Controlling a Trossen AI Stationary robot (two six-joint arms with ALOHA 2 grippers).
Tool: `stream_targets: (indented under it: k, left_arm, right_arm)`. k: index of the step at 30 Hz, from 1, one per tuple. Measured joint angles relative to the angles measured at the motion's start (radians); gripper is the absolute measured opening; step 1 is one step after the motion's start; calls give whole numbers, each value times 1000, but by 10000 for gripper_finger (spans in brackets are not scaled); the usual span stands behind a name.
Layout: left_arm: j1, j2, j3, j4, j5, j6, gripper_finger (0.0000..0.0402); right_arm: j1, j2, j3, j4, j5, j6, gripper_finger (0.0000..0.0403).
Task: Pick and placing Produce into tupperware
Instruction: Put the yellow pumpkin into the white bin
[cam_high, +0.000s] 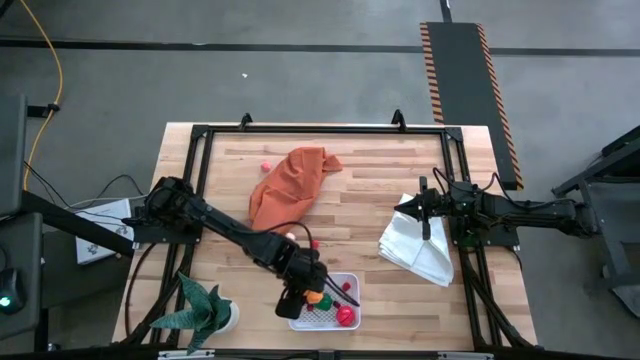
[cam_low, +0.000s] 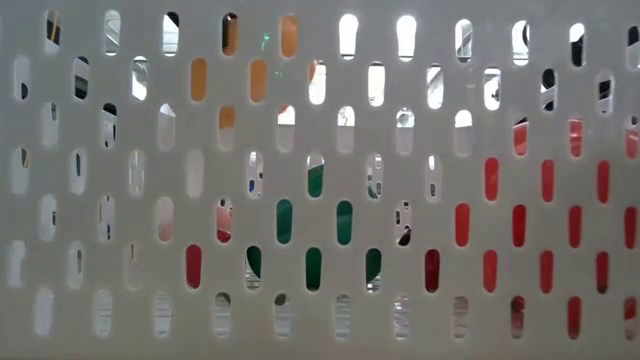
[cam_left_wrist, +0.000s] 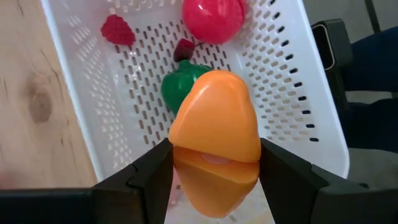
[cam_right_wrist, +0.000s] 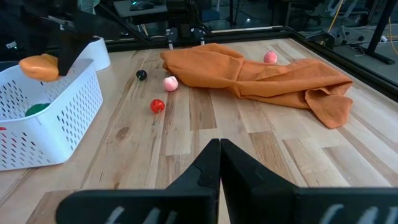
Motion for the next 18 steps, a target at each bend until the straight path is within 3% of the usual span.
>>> stream_targets:
  k: [18]
  left_arm:
    - [-9,27,0,11,-10,-4,198]
  right_arm:
    - [0,0,0,0,0,0,0]
